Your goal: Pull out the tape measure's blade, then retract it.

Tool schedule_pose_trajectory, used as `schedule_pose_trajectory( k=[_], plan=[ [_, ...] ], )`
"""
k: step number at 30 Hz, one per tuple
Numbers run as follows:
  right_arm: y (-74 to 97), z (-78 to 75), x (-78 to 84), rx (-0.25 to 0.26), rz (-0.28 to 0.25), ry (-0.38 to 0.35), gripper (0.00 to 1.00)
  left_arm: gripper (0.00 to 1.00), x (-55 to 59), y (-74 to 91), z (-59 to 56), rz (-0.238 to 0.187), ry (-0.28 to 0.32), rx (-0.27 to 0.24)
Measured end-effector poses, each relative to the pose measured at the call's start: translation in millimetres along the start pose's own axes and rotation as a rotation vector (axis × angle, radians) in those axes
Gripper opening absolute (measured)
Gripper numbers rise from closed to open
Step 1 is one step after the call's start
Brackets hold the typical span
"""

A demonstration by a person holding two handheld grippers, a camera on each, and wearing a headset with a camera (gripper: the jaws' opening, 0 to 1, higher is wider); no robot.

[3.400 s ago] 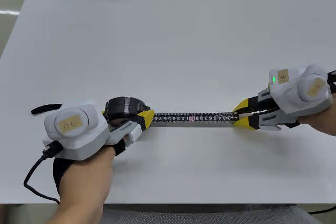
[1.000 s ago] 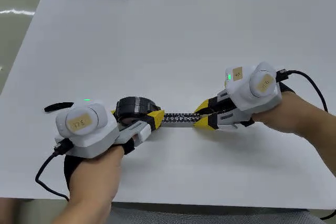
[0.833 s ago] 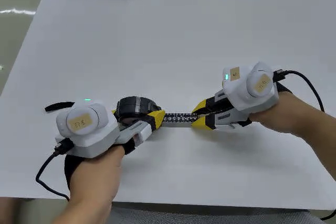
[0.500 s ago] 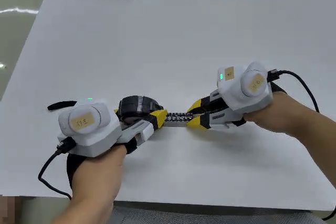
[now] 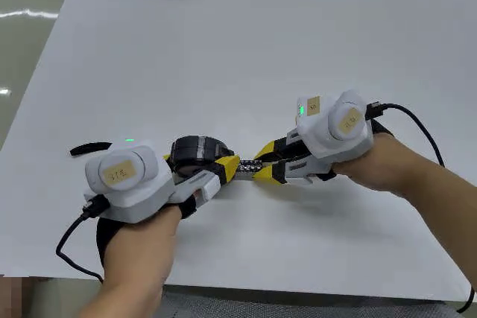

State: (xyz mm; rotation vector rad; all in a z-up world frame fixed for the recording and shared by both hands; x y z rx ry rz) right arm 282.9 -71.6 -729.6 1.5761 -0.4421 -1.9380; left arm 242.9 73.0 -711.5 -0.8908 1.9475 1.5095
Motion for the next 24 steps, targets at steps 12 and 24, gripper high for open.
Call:
schedule_pose_trajectory(
  k=[12, 24],
  plan=[
    [-11.4, -2.3, -7.6, 0.003, -0.019, 0.008, 0.11, 0.59, -0.3, -0.7, 0.4, -0.001, -0.001, 0.000],
    [-16.6, -4.2, -9.7, 0.008, -0.031, 0.014, 0.11, 0.59, -0.7, -1.3, 0.9, -0.004, 0.001, 0.002]
  ],
)
Point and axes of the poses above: the centre of the closed fingertips' face, and the gripper's own axes: y roughly backward along the fingers, z roughly to its left, x roughly out of its underside, the point moved 7 cm from there along y, roughly backward along the fingers, and after that the axes turned 9 degrees about -x, right-handed, at the moved point
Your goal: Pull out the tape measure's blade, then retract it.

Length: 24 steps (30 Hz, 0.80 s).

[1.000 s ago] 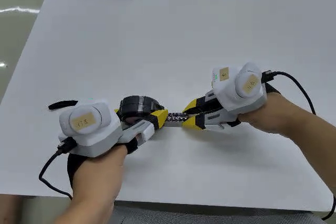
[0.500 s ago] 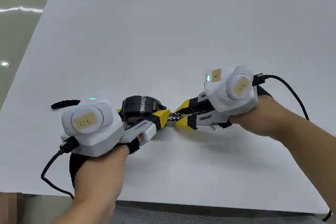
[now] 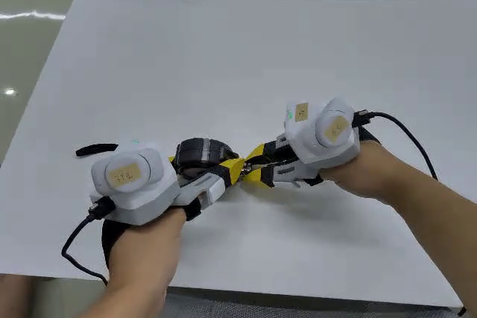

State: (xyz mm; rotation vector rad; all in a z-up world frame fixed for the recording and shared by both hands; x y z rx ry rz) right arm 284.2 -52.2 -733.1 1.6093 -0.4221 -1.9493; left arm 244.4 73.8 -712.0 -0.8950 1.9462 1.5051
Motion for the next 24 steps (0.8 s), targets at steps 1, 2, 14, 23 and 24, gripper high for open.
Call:
schedule_pose_trajectory(
  k=[1, 2, 14, 23, 24],
  plan=[
    [-0.1, 0.1, 0.1, 0.002, -0.001, 0.000, 0.11, 0.59, -0.1, -0.1, 0.0, 0.000, 0.001, 0.000],
    [-0.1, 0.4, 0.2, 0.002, -0.002, 0.000, 0.11, 0.59, -0.1, 0.0, 0.1, 0.001, 0.001, 0.000],
    [1.3, 2.8, 1.3, 0.024, -0.007, -0.013, 0.19, 0.61, -0.3, 0.3, -1.5, 0.008, -0.021, 0.005],
    [1.4, 5.3, 2.3, 0.029, -0.003, -0.023, 0.27, 0.62, 1.6, -0.2, -1.1, 0.025, -0.060, 0.010],
    [1.4, 5.6, 2.4, 0.030, -0.003, -0.023, 0.27, 0.62, 1.6, -0.1, -1.1, 0.025, -0.059, 0.010]
  ],
)
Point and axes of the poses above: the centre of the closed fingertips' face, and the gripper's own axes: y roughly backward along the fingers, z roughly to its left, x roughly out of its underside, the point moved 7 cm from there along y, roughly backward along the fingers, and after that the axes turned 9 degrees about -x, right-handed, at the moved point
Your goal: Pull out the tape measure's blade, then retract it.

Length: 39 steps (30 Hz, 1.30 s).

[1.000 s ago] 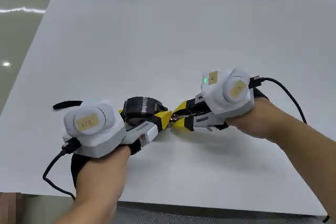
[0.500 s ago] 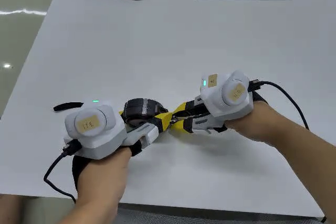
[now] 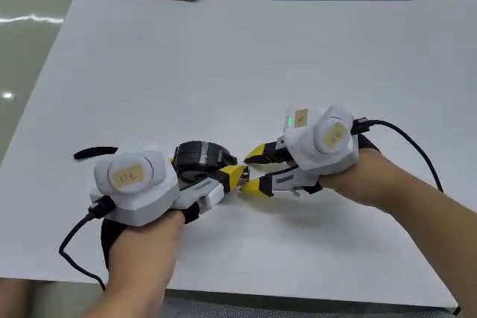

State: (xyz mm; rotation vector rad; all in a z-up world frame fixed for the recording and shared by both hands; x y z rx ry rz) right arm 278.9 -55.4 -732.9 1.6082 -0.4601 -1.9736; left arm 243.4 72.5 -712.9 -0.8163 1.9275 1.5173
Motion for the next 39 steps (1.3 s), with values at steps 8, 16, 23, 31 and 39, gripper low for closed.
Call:
schedule_pose_trajectory(
  k=[8, 16, 23, 31, 39],
  plan=[
    [1.7, 2.2, -1.9, 0.000, -0.005, 0.002, 0.28, 0.66, -2.8, 2.3, -0.9, -0.015, -0.008, 0.010],
    [15.1, 10.1, -3.6, 0.038, -0.022, 0.006, 0.40, 0.74, -5.9, 6.8, -1.8, -0.019, -0.112, 0.025],
    [19.7, 12.2, -2.6, 0.058, -0.011, 0.004, 0.47, 0.78, -9.0, 9.6, 1.0, -0.019, -0.171, 0.035],
    [25.4, 16.2, -1.4, 0.081, -0.015, 0.000, 0.51, 0.80, -11.7, 13.5, 4.3, -0.026, -0.216, 0.039],
    [41.0, 23.3, 2.0, 0.129, -0.029, -0.023, 0.58, 0.84, -12.4, 19.6, 9.8, -0.026, -0.318, 0.082]
  ],
)
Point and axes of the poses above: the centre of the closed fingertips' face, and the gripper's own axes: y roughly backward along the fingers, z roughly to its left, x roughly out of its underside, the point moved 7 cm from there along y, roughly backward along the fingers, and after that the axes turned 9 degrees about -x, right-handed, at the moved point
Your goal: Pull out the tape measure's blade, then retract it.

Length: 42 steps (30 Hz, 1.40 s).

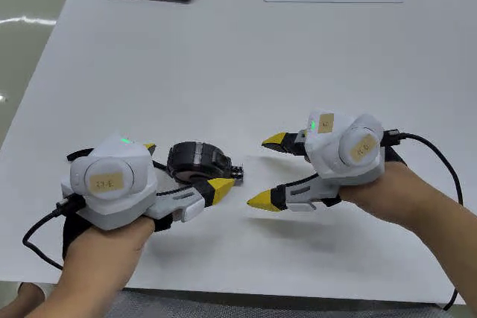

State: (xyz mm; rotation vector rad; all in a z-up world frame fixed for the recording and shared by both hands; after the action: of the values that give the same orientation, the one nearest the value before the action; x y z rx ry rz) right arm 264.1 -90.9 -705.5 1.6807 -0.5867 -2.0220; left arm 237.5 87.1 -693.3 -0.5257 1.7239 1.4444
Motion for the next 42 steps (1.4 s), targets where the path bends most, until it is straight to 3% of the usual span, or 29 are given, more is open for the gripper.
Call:
schedule_pose_trajectory(
  k=[5, 20, 29, 42],
  plan=[
    [9.3, 5.0, 5.2, 0.012, -0.009, -0.017, 0.63, 0.84, 1.3, 4.5, 4.2, -0.005, -0.052, 0.017],
    [40.6, 13.9, 17.3, 0.082, -0.025, -0.051, 0.69, 0.91, -1.6, 21.6, 3.2, -0.010, -0.116, 0.108],
    [57.7, 19.2, 24.1, 0.131, -0.050, -0.102, 0.75, 0.92, 0.9, 28.8, 6.9, 0.017, -0.149, 0.111],
    [82.1, 27.8, 37.8, 0.194, -0.051, -0.133, 0.82, 0.99, 2.0, 35.8, 9.9, 0.006, -0.175, 0.146]
  ],
)
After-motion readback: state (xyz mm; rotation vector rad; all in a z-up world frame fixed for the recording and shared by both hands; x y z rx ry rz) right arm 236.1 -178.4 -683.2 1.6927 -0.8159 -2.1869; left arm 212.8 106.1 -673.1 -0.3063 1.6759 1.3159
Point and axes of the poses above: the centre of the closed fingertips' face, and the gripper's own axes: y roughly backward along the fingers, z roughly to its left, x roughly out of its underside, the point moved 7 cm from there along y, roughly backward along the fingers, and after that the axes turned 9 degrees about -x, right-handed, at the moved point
